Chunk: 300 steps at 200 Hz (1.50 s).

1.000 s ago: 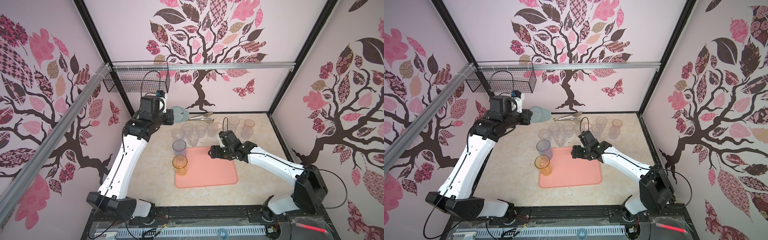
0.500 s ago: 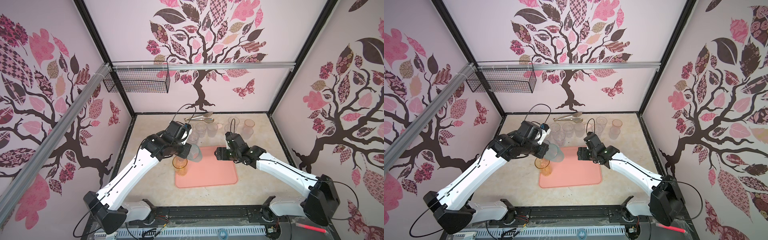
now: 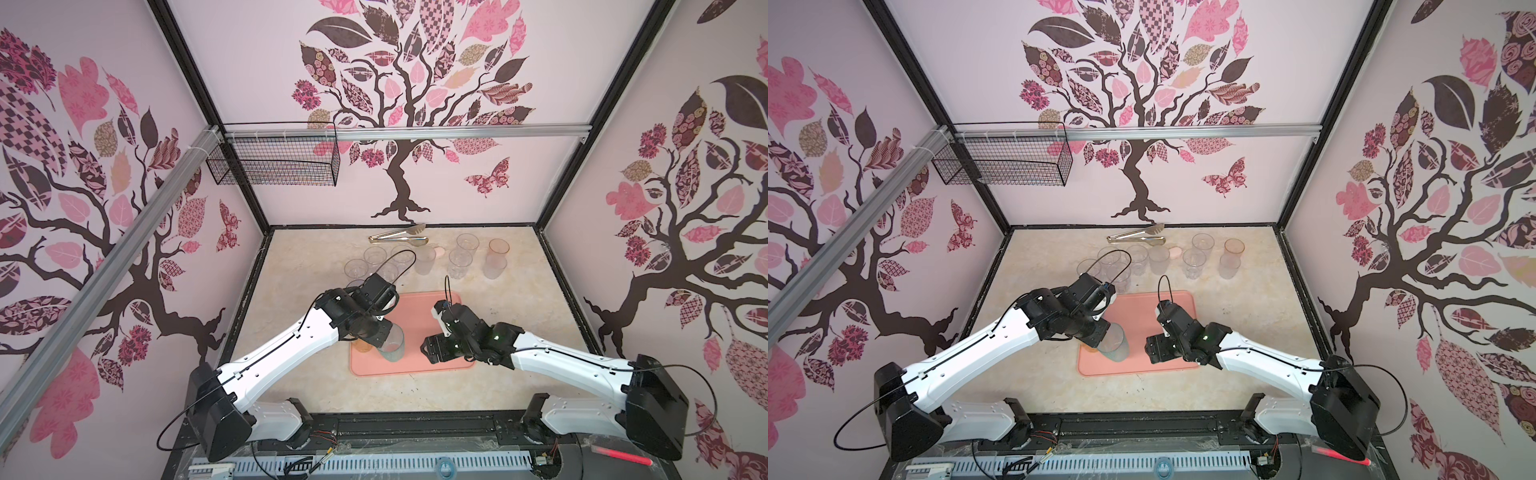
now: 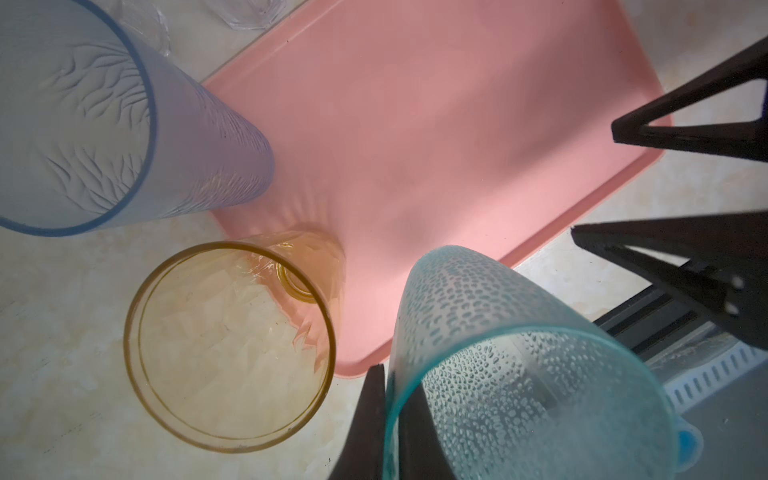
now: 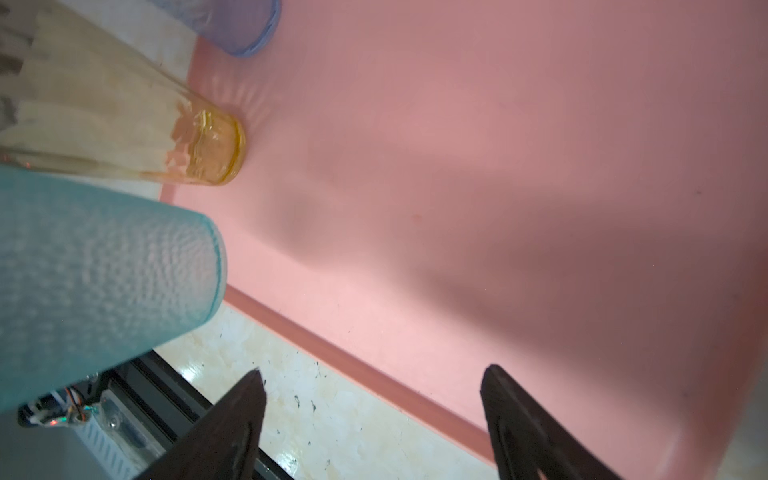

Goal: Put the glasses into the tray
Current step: 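Carry the teal glass with the left gripper over the tray beside the amber glass, then lower the teal glass onto the tray edge nearest the robot with the left gripper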

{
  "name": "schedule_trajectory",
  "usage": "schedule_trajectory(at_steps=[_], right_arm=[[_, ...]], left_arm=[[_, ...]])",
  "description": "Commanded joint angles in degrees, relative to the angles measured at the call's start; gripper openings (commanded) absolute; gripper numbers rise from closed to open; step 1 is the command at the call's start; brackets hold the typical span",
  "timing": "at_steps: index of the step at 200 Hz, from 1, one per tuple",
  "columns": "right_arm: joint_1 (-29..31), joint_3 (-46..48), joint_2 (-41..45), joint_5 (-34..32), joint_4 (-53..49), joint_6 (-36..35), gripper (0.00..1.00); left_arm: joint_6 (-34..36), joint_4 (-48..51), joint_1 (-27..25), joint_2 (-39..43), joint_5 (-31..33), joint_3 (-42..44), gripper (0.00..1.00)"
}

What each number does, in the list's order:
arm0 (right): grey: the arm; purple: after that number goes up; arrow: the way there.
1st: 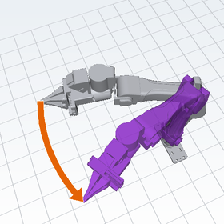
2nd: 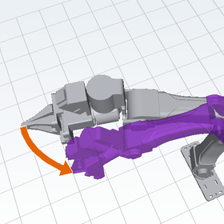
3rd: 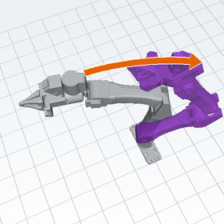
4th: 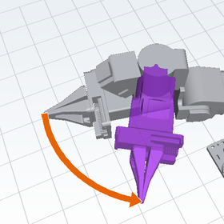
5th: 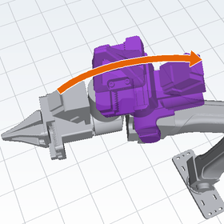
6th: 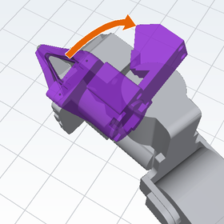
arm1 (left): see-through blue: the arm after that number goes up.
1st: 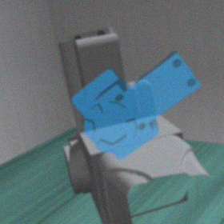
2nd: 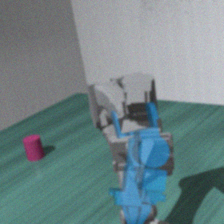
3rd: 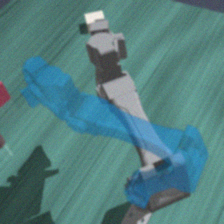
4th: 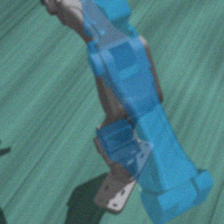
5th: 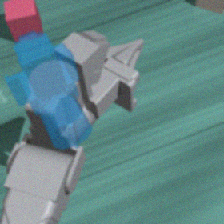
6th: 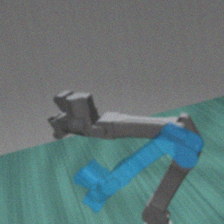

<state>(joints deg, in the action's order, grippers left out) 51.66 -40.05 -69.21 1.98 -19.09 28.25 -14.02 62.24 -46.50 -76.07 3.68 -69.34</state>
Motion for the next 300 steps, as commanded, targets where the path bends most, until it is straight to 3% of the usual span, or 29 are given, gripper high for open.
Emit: schedule_trajectory(at_steps=[1,30,71,107,208,300], right_arm=[[4.0,1.6,3.7,-5.6,3.7,-5.2,0.86],[6.5,2.6,3.7,-8.1,6.8,-8.5,0.87],[6.6,2.4,1.4,-8.2,8.3,-9.2,0.87],[6.5,1.9,-1.8,-5.7,9.8,-6.6,0.88],[6.5,-1.3,-9.9,-1.3,13.3,-0.2,0.87],[6.6,-3.8,-14.8,0.3,14.6,1.9,0.86]], left_arm=[[-0.2,-1.4,0.1,-1.2,2.5,1.5,0.00],[1.0,0.4,0.3,-4.3,2.8,1.0,0.00],[3.0,1.2,0.7,-7.3,-1.7,0.5,0.00],[4.9,4.5,0.7,-10.2,0.1,-0.6,0.00],[3.8,2.1,1.4,-8.0,1.8,2.0,0.00],[3.6,2.3,1.4,-6.5,1.9,2.0,0.19]])
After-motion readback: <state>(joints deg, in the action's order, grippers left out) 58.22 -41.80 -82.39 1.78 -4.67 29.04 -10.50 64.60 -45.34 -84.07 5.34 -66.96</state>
